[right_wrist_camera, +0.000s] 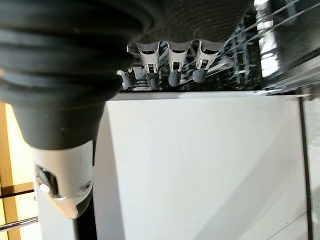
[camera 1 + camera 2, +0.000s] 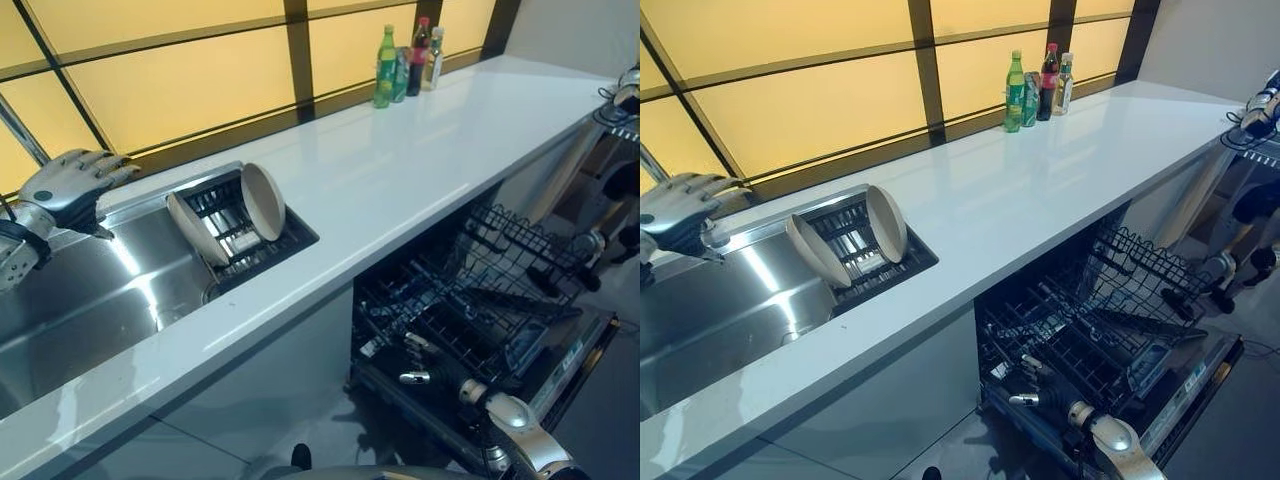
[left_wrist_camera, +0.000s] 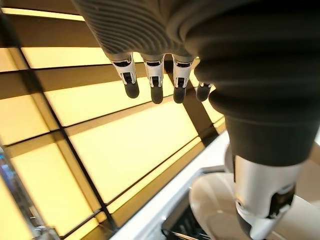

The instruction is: Pick up plates and place into dishwasher.

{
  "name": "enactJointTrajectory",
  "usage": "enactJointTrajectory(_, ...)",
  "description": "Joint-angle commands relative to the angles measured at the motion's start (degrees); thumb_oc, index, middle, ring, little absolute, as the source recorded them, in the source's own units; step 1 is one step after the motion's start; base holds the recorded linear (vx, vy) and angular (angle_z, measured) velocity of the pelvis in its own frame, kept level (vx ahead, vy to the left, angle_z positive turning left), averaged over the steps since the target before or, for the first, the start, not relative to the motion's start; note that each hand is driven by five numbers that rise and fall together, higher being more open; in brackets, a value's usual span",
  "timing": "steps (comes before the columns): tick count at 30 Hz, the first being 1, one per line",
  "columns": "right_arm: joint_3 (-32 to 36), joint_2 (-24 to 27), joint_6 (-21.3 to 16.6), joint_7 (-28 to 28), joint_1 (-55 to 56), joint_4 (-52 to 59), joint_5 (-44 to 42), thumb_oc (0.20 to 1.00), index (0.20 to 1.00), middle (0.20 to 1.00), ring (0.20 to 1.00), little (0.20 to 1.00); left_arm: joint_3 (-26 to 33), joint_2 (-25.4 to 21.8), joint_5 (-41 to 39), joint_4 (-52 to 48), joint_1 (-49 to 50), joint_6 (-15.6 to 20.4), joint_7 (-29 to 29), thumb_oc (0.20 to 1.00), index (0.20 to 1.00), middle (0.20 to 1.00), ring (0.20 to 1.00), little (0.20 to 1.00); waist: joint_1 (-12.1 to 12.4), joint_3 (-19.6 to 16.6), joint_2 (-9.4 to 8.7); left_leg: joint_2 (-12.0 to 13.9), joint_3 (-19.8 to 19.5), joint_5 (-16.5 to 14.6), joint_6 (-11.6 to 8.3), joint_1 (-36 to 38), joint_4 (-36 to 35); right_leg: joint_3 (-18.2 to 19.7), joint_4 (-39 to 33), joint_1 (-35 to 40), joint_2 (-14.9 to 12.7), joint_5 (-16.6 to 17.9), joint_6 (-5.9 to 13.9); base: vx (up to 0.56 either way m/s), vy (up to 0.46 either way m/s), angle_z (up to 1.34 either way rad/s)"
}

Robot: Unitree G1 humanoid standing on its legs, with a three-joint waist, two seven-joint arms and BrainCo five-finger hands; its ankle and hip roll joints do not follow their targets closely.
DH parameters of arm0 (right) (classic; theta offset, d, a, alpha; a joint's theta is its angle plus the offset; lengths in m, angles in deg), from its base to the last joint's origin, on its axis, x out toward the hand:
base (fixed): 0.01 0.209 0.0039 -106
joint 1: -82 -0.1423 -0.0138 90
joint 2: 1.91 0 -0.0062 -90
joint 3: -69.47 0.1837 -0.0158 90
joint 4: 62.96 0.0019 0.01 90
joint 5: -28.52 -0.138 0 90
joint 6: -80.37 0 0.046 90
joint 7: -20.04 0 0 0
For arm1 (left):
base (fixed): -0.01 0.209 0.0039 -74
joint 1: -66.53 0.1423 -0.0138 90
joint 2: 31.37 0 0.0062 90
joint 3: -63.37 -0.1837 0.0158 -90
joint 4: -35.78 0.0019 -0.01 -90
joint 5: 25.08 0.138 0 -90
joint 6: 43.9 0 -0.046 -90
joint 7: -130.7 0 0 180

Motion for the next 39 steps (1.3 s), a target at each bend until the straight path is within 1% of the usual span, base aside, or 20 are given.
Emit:
enactJointTrajectory(1,-0.1,0.9,-2.0,-0.3,-3.5,5.0,-3.0,1.0,1.0,1.0,1.0,1.0,0.2,0.1,2.4,5.9,-9.4,-1.7,-5.3,1.0,1.0,1.0,1.0,1.0,-0.3,4.9,-1.83,-4.8,2.5,-9.5,2.43,3.8,0.9,0.5,0.8,-3.3,-0.6,-0.6,3.56,-0.06,0.044,-0.13)
enactJointTrajectory(5,0.3,1.0,-2.4,-0.4,-3.2,5.1,-2.5,1.0,1.0,1.0,1.0,1.0,-0.3,0.0,2.5,6.7,-9.1,-1.6,-5.2,1.0,1.0,1.0,1.0,1.0,-0.5,6.0,-2.17,-4.8,2.6,-9.4,2.46,3.4,0.9,0.9,0.9,-3.9,-0.5,-0.4,3.77,-0.05,0.024,-0.09)
enactJointTrajectory(8,0.9,1.3,-2.9,-0.3,-3.0,5.3,-2.4,1.0,1.0,1.0,1.0,1.0,-0.6,0.1,3.2,6.6,-8.8,-1.4,-4.0,1.0,1.0,1.0,1.0,1.0,-0.8,6.8,-2.25,-4.7,2.7,-9.4,2.44,3.2,0.9,0.9,1.0,-4.2,-0.5,-0.3,3.84,-0.01,0.007,-0.02)
enactJointTrajectory(12,1.3,1.8,-3.2,-0.2,-3.4,5.1,-3.0,1.0,1.0,1.0,1.0,1.0,-1.6,0.3,3.8,7.2,-9.5,-0.9,-5.5,1.0,1.0,1.0,1.0,1.0,-1.0,7.7,-2.46,-4.6,3.0,-9.2,2.36,2.7,0.9,1.1,1.0,-4.7,-0.5,-0.1,3.88,-0.03,0.018,0.0)
enactJointTrajectory(16,1.7,2.5,-3.5,-0.2,-4.4,5.0,-3.7,1.0,1.0,1.0,1.0,1.0,-3.5,0.9,5.5,8.3,-11.1,-0.9,-3.1,1.0,1.0,1.0,1.0,1.0,-1.2,8.9,-2.62,-4.5,3.0,-8.9,2.25,1.8,1.1,1.5,1.2,-5.6,-0.4,0.1,3.92,-0.05,0.016,0.01)
enactJointTrajectory(21,2.2,3.7,-3.0,-0.5,-5.5,5.3,-4.2,1.0,1.0,1.0,1.0,1.0,-4.8,1.0,7.8,8.7,-11.6,-1.1,-5.4,1.0,1.0,1.0,1.0,1.0,-1.4,10.3,-2.84,-4.5,3.1,-8.7,2.17,1.4,1.1,1.6,1.3,-6.2,-0.5,0.4,3.99,-0.03,0.009,0.0)
enactJointTrajectory(25,2.7,3.9,-3.7,-0.5,-5.3,5.0,-3.9,1.0,1.0,1.0,1.0,1.0,-5.4,0.9,9.3,9.0,-12.1,-1.4,-7.0,1.0,1.0,1.0,1.0,1.0,-1.6,10.8,-3.0,-4.6,3.2,-8.7,2.18,1.2,1.1,1.5,1.4,-6.5,-0.6,0.5,4.02,0.0,0.015,-0.01)
enactJointTrajectory(30,2.8,4.2,-4.0,-0.7,-6.0,4.6,-4.2,1.0,1.0,1.0,1.0,1.0,-6.8,1.5,12.1,10.6,-14.6,-3.9,-12.0,1.0,1.0,1.0,1.0,1.0,-1.8,11.4,-3.47,-4.6,3.2,-8.7,2.17,0.7,1.2,1.7,1.6,-7.2,-0.6,0.7,4.03,-0.02,0.01,0.0)
enactJointTrajectory(32,2.8,3.9,-4.1,-0.7,-6.1,4.2,-3.8,1.0,1.0,1.0,1.0,1.0,-7.1,1.6,12.2,11.1,-15.2,-5.1,-12.8,1.0,1.0,1.0,1.0,1.0,-1.8,11.6,-3.64,-4.6,3.3,-8.7,2.21,0.6,1.2,1.7,1.8,-7.4,-0.7,0.7,4.06,0.0,0.0,0.0)
enactJointTrajectory(34,2.7,3.8,-3.8,-0.7,-6.2,4.2,-3.8,1.0,1.0,1.0,1.0,1.0,-7.1,1.7,12.5,11.5,-15.7,-6.6,-12.8,1.0,1.0,1.0,1.0,1.0,-1.7,11.6,-3.84,-4.6,3.3,-8.8,2.24,0.6,1.2,1.7,1.8,-7.5,-0.7,0.7,4.13,0.0,0.0,0.0)
enactJointTrajectory(36,2.5,3.6,-3.9,-1.0,-6.0,4.5,-3.8,1.0,1.0,1.0,1.0,1.0,-7.0,1.7,12.0,12.2,-16.1,-9.2,-12.0,1.0,1.0,1.0,1.0,1.0,-1.7,11.5,-4.11,-4.6,3.3,-8.8,2.24,0.6,1.3,1.7,1.7,-7.4,-0.8,0.8,4.2,0.0,0.0,0.0)
enactJointTrajectory(38,2.5,3.5,-4.1,-0.8,-5.9,4.4,-3.9,1.0,1.0,1.0,1.0,1.0,-6.6,1.6,12.5,12.4,-15.8,-10.6,-12.4,1.0,1.0,1.0,1.0,1.0,-1.6,11.5,-4.19,-4.7,3.3,-8.9,2.24,0.7,1.3,1.6,1.7,-7.3,-0.8,0.8,4.23,0.0,0.0,0.0)
enactJointTrajectory(39,2.3,3.3,-4.3,-1.0,-5.8,4.5,-3.5,1.0,1.0,1.0,1.0,1.0,-6.4,1.3,11.7,12.4,-15.8,-12.0,-11.8,1.0,1.0,1.0,1.0,1.0,-1.5,11.4,-4.16,-4.7,3.3,-8.9,2.22,0.8,1.3,1.4,1.7,-7.2,-0.8,0.7,4.29,0.0,0.0,0.0)
